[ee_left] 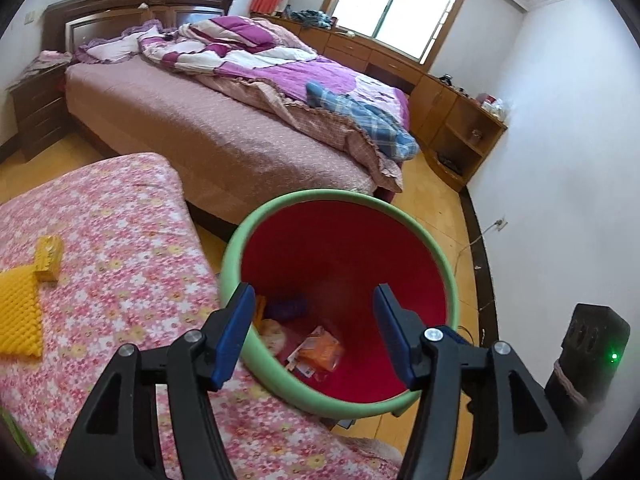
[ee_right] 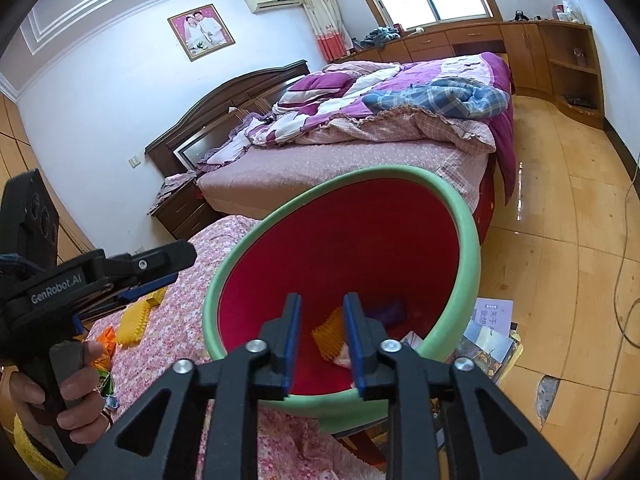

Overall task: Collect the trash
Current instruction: 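Carry both items over the red bucket and open both grippers to drop them, then move both open grippers back over the bed toward the orange items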

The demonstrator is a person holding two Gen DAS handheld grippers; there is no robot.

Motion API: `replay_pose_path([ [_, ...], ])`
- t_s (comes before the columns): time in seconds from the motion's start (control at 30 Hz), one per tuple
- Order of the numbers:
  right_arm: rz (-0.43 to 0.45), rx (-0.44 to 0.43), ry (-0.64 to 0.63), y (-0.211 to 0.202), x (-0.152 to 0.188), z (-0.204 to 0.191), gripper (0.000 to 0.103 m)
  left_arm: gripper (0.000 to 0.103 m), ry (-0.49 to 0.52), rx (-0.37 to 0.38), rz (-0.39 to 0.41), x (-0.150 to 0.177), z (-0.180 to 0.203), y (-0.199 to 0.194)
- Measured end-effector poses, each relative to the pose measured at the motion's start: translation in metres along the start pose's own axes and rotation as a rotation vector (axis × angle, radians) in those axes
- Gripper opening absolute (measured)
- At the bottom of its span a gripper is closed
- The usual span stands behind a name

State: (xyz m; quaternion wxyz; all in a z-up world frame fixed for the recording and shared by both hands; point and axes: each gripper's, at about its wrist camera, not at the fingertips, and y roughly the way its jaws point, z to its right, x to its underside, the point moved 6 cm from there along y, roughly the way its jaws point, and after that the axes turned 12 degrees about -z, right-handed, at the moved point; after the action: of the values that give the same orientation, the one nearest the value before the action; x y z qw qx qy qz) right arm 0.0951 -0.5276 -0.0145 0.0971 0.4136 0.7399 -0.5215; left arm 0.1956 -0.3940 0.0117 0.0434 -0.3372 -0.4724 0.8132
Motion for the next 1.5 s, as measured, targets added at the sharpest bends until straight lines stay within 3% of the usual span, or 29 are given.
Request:
replay_pose_path([
  [0.2, 0.012, 0.003, -0.013, -0.005, -0.001, -0.009, 0.043, 0.061, -0.058, -0.031, -0.007, 0.009, -0.019, -0.013],
  [0.53, 0.015, -0.014, -0.044, -0.013, 0.002, -0.037, 0.055, 0.061, -0.111, -0.089, 0.011, 0.031, -0.048, -0.046],
  [1.03, -0.040, -0.066, -0.103, -0.016, 0.022, -0.097, 0.060, 0.061, -0.219, -0.114, 0.059, 0.070, -0.097, -0.108],
  [1.5, -0.109, -0.086, -0.163, 0.000, 0.043, -0.154, 0.062, 0.061, -0.311, -0.221, 0.100, 0.103, -0.168, -0.161],
])
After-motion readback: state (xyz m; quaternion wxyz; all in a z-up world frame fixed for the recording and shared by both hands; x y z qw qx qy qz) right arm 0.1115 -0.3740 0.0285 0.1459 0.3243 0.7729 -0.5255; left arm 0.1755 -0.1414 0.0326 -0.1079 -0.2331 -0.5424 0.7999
